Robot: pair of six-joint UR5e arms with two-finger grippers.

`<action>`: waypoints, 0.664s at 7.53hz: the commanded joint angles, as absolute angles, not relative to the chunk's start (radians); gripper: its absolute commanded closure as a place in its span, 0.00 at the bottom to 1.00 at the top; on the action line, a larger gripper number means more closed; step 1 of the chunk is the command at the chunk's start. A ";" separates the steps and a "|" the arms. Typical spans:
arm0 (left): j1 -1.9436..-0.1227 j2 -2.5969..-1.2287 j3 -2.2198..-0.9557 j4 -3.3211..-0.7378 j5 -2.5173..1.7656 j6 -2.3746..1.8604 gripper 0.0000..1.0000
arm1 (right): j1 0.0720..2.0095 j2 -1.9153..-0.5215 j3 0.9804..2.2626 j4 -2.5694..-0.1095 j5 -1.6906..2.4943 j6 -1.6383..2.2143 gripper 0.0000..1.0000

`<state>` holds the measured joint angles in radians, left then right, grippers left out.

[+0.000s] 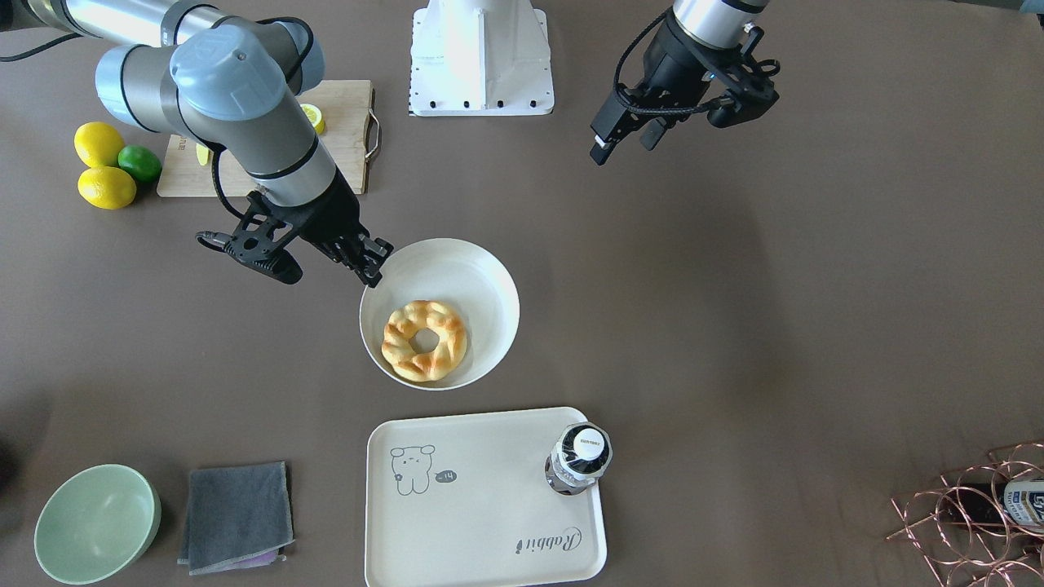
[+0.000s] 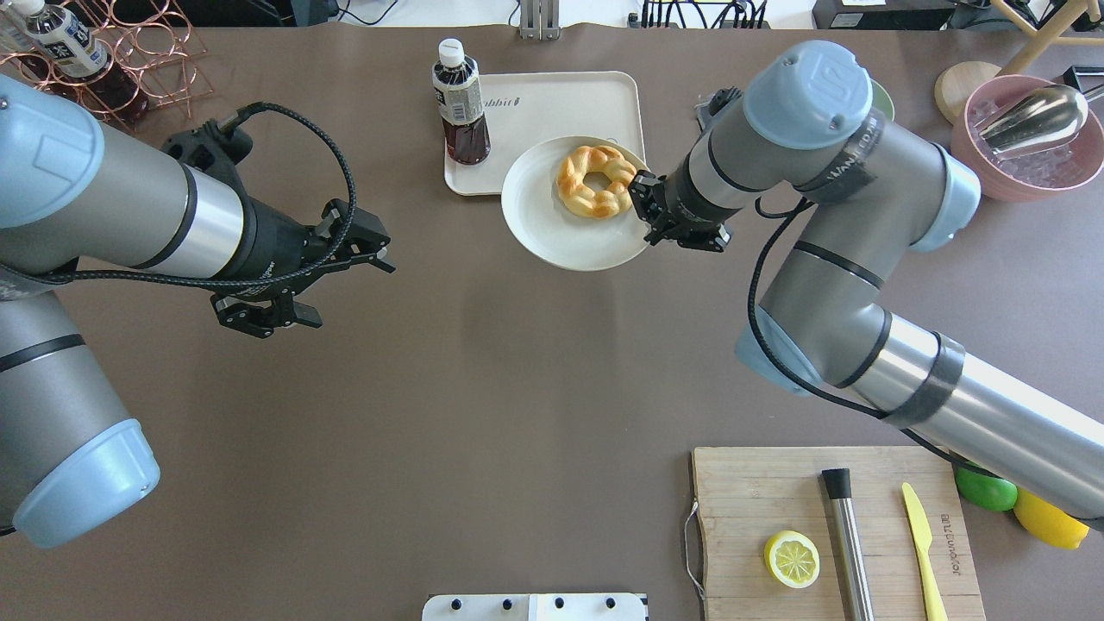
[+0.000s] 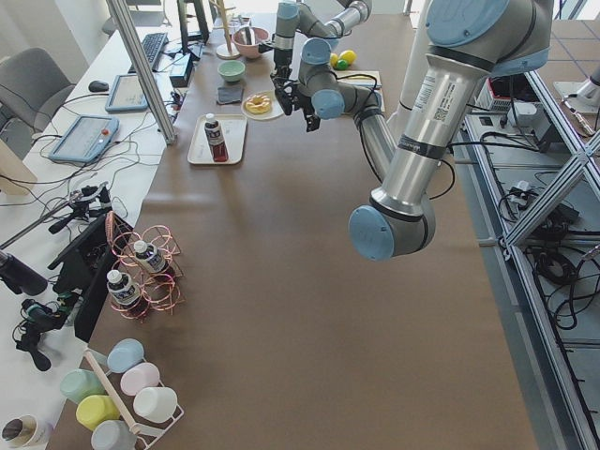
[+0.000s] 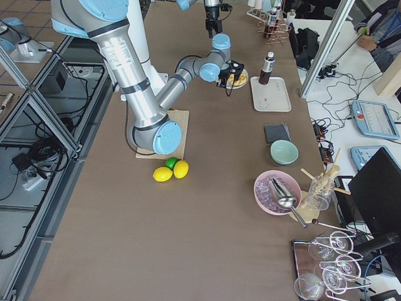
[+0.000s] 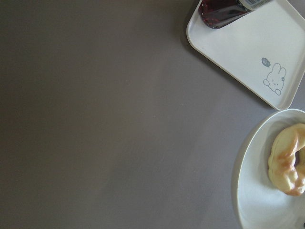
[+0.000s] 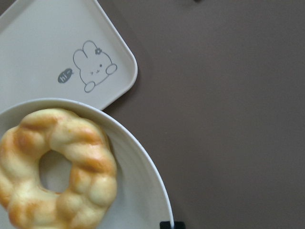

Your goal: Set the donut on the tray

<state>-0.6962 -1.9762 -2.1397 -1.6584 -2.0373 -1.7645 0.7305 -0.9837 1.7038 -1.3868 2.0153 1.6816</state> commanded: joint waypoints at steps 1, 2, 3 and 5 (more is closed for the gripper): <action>-0.698 -1.934 -2.163 -1.658 -2.039 -1.752 0.03 | 0.768 -0.713 1.331 -1.375 1.919 1.876 1.00; -0.699 -1.915 -2.175 -1.658 -2.037 -1.752 0.03 | 0.791 -0.697 1.240 -1.283 1.922 1.911 1.00; -0.718 -1.883 -2.224 -1.658 -2.037 -1.752 0.03 | 0.801 -0.665 1.126 -1.199 1.916 1.989 1.00; -0.723 -1.829 -2.305 -1.658 -2.039 -1.752 0.03 | 0.782 -0.608 1.020 -1.183 1.901 2.048 1.00</action>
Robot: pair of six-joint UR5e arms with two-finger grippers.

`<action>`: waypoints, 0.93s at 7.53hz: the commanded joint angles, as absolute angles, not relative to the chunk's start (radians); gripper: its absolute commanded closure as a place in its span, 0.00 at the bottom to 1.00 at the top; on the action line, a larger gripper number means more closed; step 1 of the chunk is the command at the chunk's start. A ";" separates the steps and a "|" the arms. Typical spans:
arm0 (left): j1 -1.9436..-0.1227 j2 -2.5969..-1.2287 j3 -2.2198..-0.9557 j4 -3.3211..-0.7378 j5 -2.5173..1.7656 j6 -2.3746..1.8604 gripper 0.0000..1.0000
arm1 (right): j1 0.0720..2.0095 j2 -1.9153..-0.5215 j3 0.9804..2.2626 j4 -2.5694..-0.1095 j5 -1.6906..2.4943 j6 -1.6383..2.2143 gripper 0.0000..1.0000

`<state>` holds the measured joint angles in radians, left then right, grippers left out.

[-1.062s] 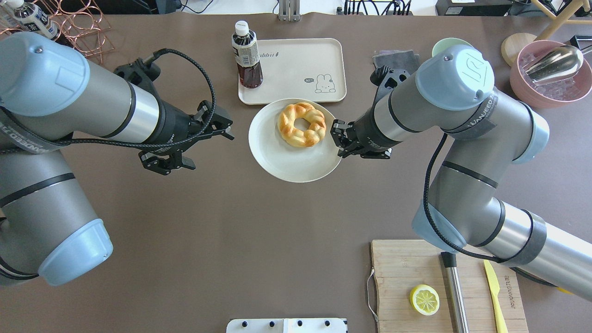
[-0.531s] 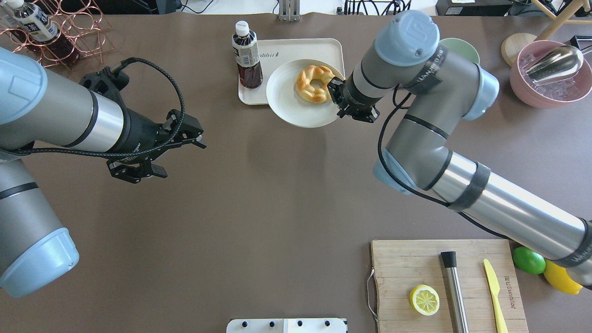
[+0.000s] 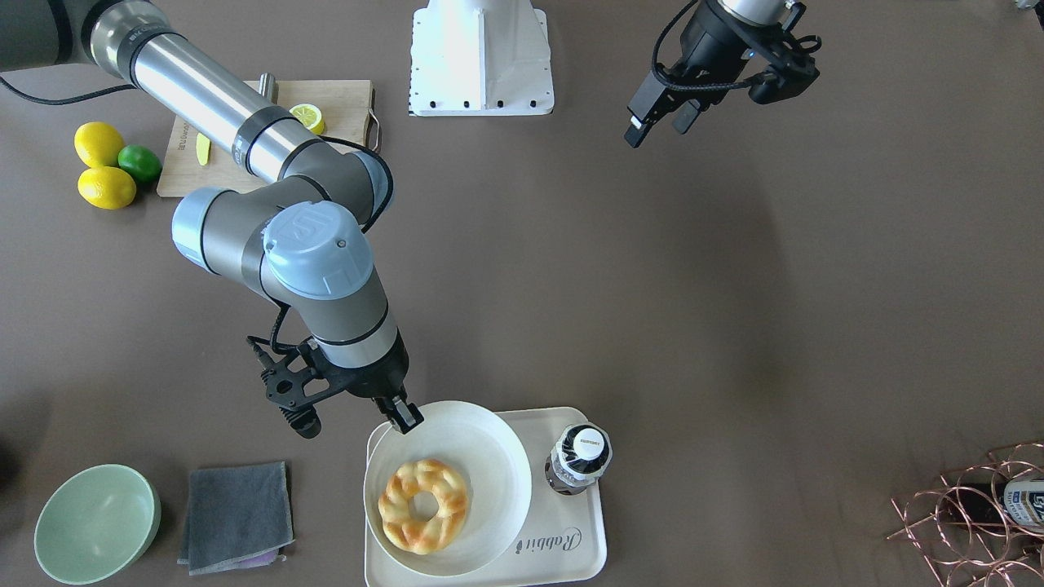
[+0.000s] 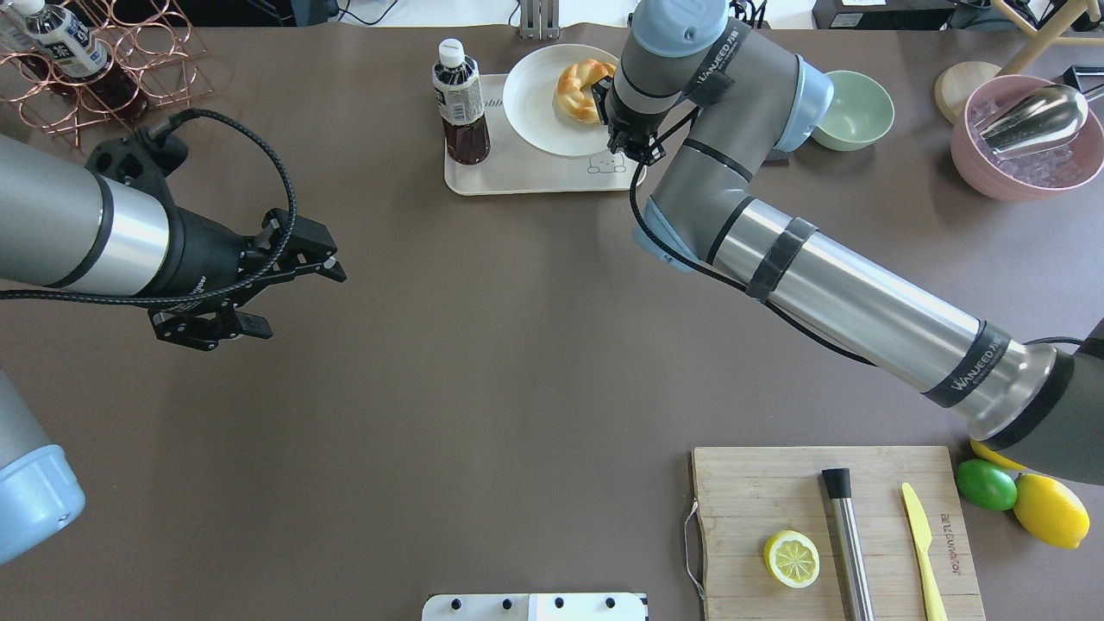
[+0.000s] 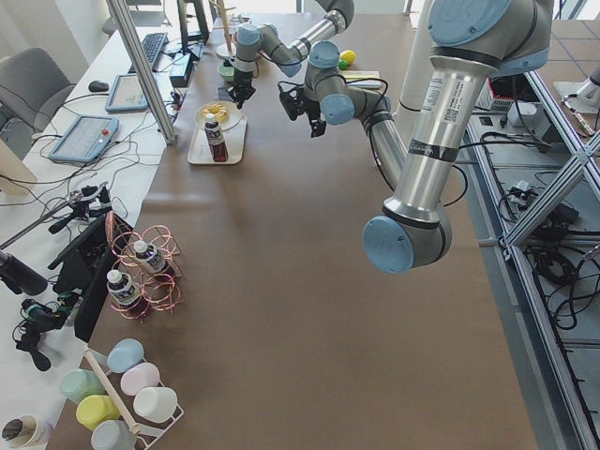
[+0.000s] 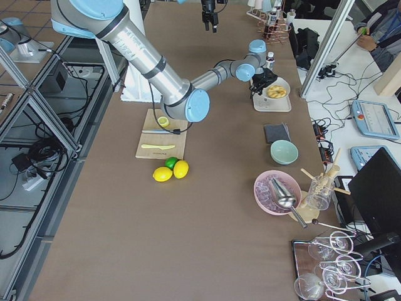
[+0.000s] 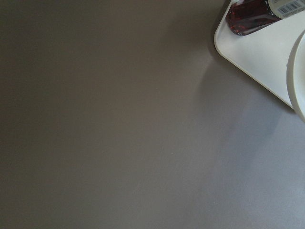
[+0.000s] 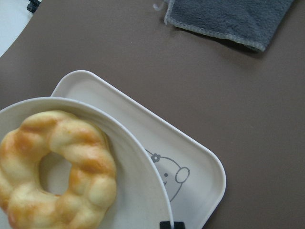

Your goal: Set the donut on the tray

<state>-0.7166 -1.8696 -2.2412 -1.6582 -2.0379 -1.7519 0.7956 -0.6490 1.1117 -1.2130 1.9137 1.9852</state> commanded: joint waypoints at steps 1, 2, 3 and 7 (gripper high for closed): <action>-0.721 -1.827 -2.313 -1.658 -2.039 -1.752 0.03 | 0.757 -0.614 1.019 -1.183 1.881 2.049 1.00; -0.721 -1.827 -2.312 -1.658 -2.037 -1.752 0.03 | 0.744 -0.615 1.020 -1.181 1.876 2.049 1.00; -0.719 -1.827 -2.312 -1.658 -2.037 -1.743 0.03 | 0.738 -0.615 1.023 -1.181 1.876 2.049 1.00; -0.723 -1.807 -2.312 -1.651 -2.039 -1.741 0.03 | 0.759 -0.597 1.023 -1.183 1.868 2.045 0.00</action>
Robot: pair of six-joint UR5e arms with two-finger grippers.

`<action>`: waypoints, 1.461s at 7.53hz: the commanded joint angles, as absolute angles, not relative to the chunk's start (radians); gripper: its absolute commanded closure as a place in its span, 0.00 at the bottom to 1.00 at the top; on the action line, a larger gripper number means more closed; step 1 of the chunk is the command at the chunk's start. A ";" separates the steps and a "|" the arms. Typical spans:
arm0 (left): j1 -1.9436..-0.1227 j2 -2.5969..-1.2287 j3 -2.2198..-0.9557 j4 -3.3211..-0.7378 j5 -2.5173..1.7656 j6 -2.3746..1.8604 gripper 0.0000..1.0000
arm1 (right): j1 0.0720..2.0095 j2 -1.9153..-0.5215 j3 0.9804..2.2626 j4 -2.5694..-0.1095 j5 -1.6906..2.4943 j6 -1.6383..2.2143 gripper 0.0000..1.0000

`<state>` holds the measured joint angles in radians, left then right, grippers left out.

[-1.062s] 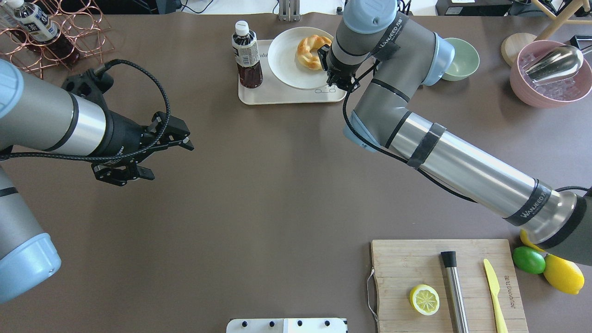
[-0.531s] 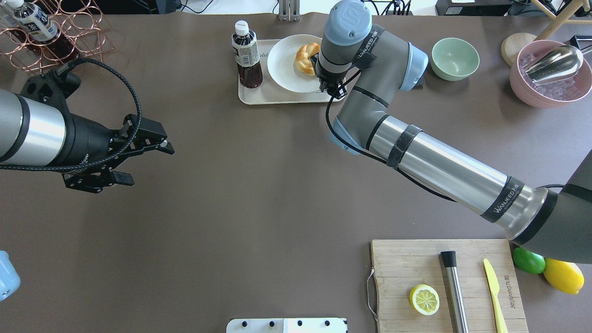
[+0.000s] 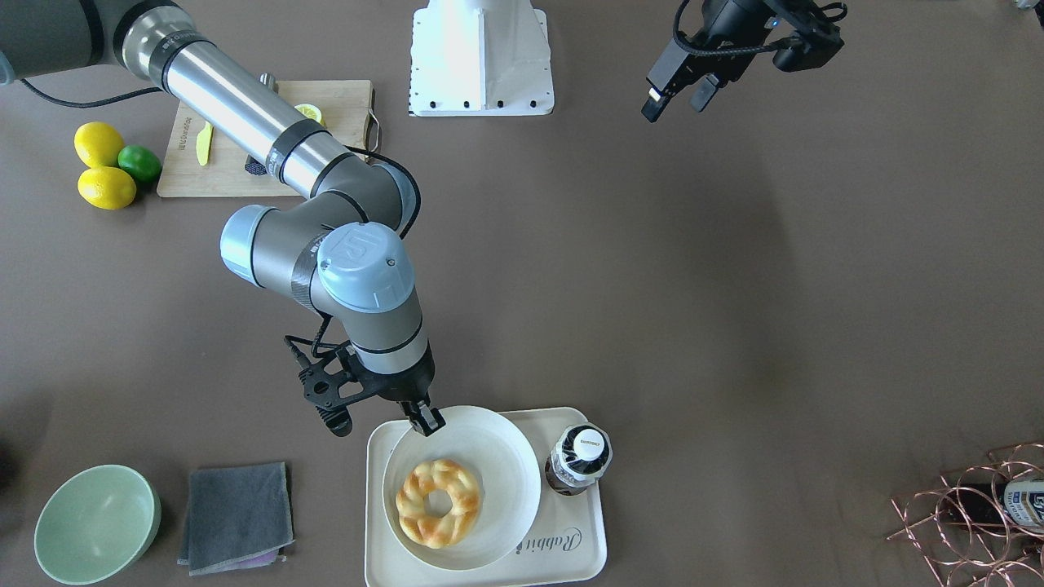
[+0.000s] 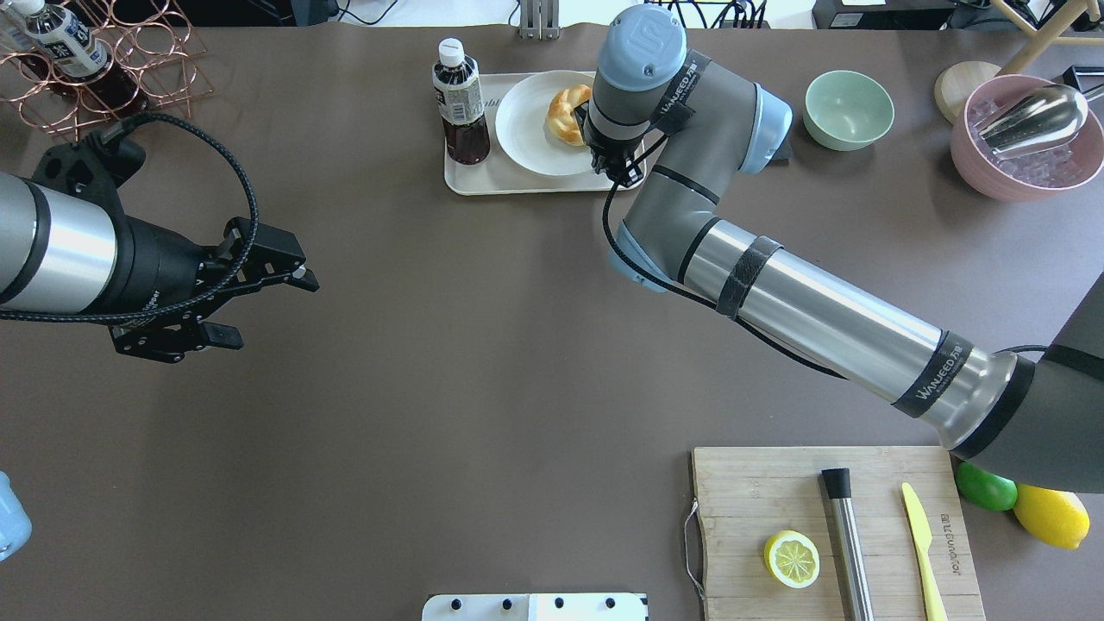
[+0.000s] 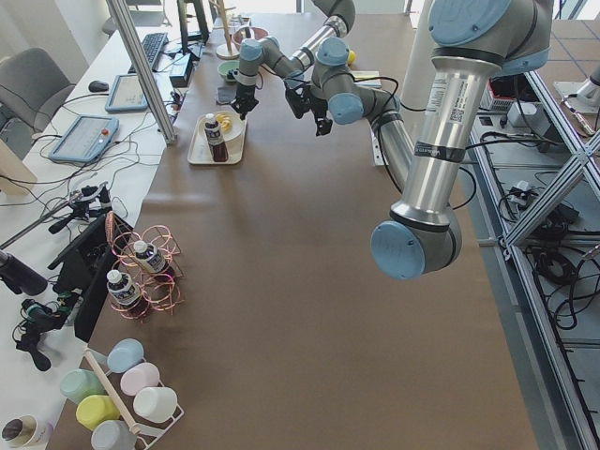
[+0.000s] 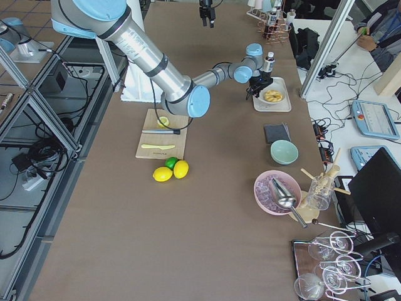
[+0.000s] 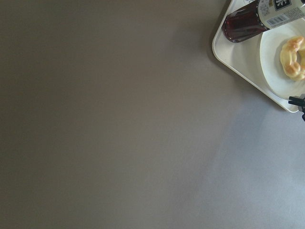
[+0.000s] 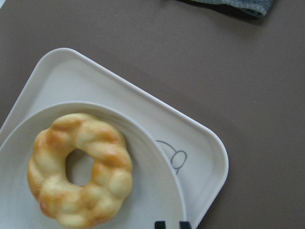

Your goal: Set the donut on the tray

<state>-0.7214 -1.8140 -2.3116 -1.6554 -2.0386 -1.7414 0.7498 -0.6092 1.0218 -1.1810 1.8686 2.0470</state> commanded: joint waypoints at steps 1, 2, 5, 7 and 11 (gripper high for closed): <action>-0.723 -1.798 -2.313 -1.651 -2.040 -1.740 0.03 | 0.771 -0.586 1.032 -1.184 1.876 2.045 0.00; -0.730 -1.792 -2.315 -1.646 -2.046 -1.736 0.03 | 0.784 -0.588 1.057 -1.184 1.882 2.008 0.00; -0.931 -1.792 -2.359 -1.357 -2.223 -1.324 0.03 | 0.865 -0.752 1.256 -1.209 2.063 1.684 0.00; -1.062 -1.723 -2.396 -1.186 -2.223 -0.936 0.03 | 0.954 -0.943 1.514 -1.353 2.141 1.358 0.00; -1.371 -1.462 -2.353 -1.178 -2.230 -0.221 0.03 | 1.191 -1.247 1.848 -1.643 2.274 0.728 0.00</action>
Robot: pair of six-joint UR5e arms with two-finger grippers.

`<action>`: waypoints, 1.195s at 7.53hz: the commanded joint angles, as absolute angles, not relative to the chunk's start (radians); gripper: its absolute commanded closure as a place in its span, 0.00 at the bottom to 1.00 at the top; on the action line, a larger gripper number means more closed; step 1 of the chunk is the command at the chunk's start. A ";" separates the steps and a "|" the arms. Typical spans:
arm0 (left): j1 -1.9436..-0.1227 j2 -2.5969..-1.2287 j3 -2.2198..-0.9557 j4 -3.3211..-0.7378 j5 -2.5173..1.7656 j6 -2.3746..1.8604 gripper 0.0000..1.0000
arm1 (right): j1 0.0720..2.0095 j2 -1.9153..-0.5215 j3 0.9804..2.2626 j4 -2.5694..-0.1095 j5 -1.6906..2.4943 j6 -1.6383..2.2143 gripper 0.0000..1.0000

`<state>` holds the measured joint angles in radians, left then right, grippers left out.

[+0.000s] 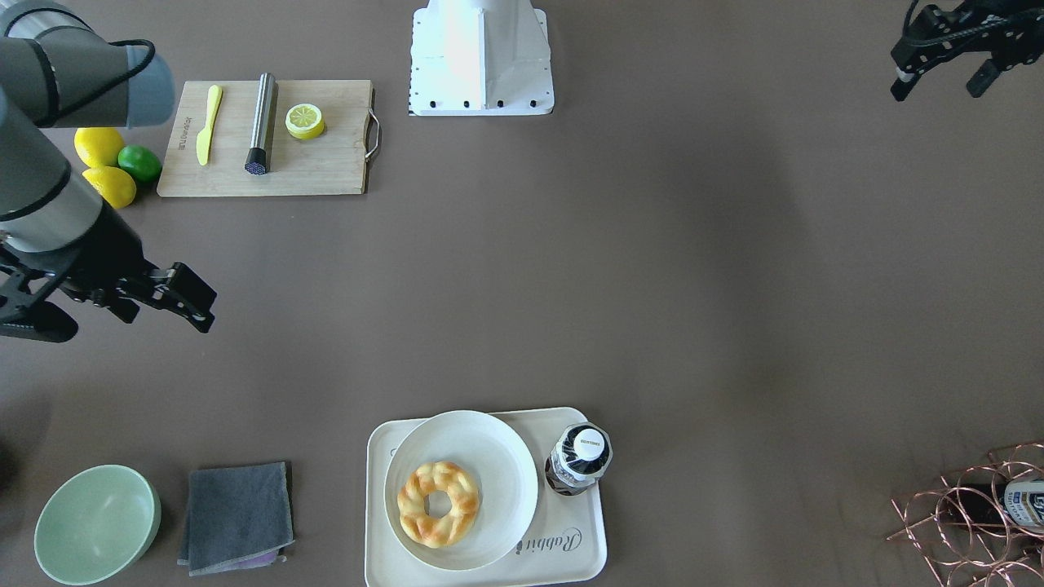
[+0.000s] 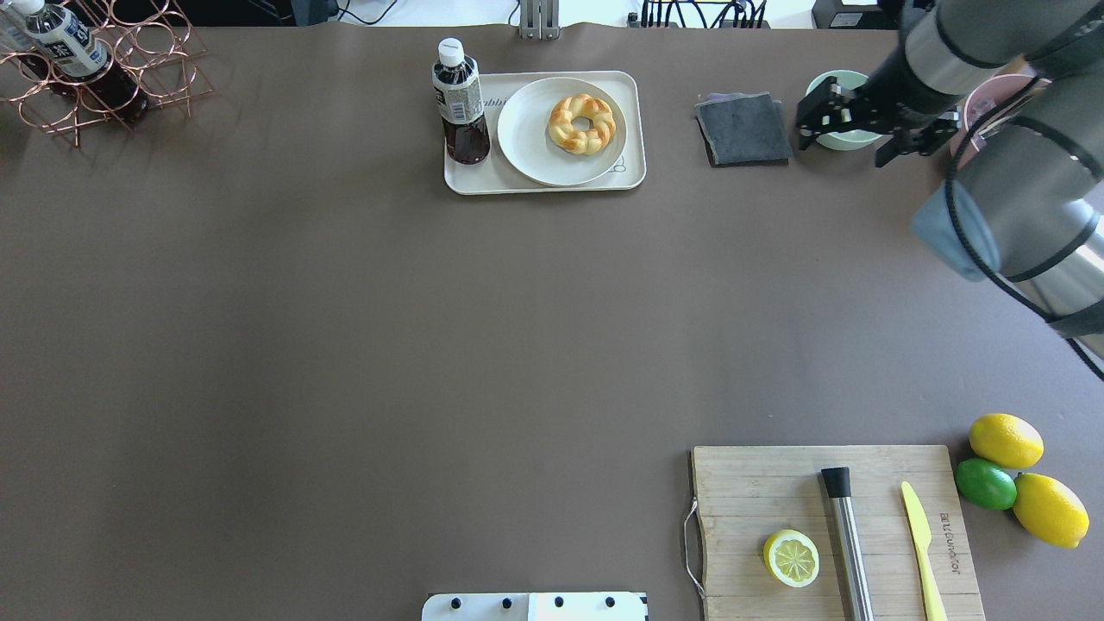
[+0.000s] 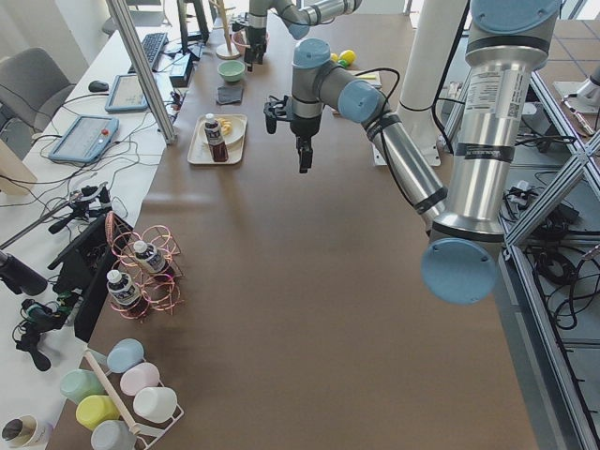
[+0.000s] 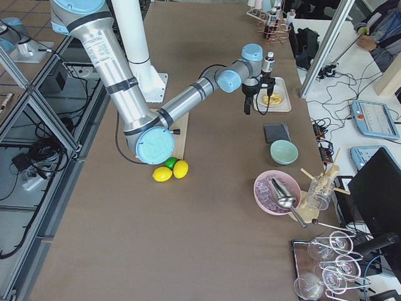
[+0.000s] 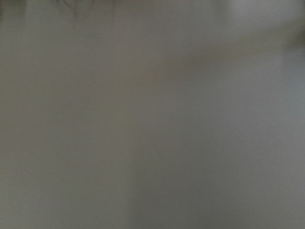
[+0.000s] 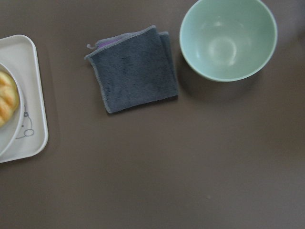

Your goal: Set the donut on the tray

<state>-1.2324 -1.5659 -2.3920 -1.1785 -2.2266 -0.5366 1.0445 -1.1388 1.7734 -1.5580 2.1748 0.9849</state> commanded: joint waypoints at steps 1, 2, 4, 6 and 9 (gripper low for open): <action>-1.453 -1.444 -2.294 -1.180 -2.281 -0.080 0.03 | 1.286 -1.300 1.844 -1.647 2.339 0.586 0.00; -1.550 -1.427 -2.223 -1.180 -2.333 0.072 0.03 | 1.364 -1.369 1.847 -1.658 2.351 0.442 0.00; -1.641 -1.413 -2.146 -1.178 -2.347 0.204 0.03 | 1.486 -1.410 1.847 -1.780 2.349 0.184 0.00; -1.641 -1.417 -2.141 -1.175 -2.344 0.206 0.03 | 1.558 -1.457 1.845 -1.866 2.341 0.019 0.00; -1.654 -1.414 -2.129 -1.178 -2.347 0.207 0.03 | 1.617 -1.511 1.842 -1.881 2.338 -0.097 0.00</action>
<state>-1.6498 -1.4146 -2.1345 -1.1762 -2.3464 0.2060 1.5745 -1.4836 1.8398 -1.8717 2.3381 -0.0381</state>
